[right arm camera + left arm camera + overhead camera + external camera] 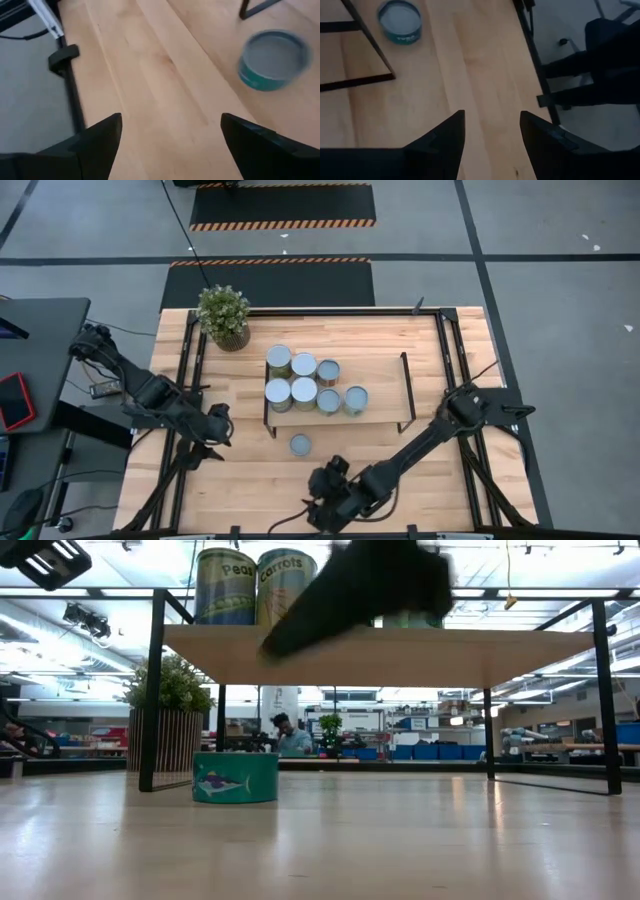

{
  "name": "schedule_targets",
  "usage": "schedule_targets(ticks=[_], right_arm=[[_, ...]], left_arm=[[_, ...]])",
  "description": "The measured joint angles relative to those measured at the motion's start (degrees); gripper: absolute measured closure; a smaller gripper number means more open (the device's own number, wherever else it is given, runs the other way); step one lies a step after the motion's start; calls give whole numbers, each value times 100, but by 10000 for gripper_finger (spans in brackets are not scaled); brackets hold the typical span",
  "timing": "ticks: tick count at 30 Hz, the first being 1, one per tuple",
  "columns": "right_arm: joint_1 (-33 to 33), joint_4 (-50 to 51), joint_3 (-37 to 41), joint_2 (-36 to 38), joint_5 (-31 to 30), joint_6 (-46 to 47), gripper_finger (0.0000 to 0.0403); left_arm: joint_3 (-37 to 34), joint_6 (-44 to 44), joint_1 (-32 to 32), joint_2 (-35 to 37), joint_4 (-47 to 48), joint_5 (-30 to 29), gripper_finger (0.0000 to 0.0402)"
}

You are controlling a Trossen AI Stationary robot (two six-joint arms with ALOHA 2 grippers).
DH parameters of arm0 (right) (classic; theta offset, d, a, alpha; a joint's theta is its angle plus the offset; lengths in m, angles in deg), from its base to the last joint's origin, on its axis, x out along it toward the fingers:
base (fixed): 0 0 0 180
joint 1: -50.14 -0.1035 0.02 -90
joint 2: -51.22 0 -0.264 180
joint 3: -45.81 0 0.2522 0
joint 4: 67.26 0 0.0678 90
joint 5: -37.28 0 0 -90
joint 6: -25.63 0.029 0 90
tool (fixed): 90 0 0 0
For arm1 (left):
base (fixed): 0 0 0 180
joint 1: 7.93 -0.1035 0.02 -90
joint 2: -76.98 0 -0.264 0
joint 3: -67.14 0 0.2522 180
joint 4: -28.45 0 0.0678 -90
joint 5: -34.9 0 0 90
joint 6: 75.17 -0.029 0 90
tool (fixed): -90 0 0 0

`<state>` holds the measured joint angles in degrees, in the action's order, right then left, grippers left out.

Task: Pick and place cans onto a shelf
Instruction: Put the canned tuna on the shelf

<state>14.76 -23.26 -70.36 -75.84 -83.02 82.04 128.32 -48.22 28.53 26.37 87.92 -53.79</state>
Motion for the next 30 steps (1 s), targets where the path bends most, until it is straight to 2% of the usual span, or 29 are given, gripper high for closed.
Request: schedule_targets(ticks=[4,8,12,20,30], right_arm=[[124,-320,2,-501,-93,-29,47],[318,-156,18,-624,49,301,26],[437,-128,66,-593,-693,173,8],[650,-221,78,-703,-1442,305,6],[725,-472,72,-693,-1682,177,7]], left_arm=[[0,152,83,3,-95,15,207],[-2,360,156,13,-59,247,207],[-2,440,251,13,57,349,207],[-2,552,303,13,67,338,207],[-2,543,301,13,65,349,208]])
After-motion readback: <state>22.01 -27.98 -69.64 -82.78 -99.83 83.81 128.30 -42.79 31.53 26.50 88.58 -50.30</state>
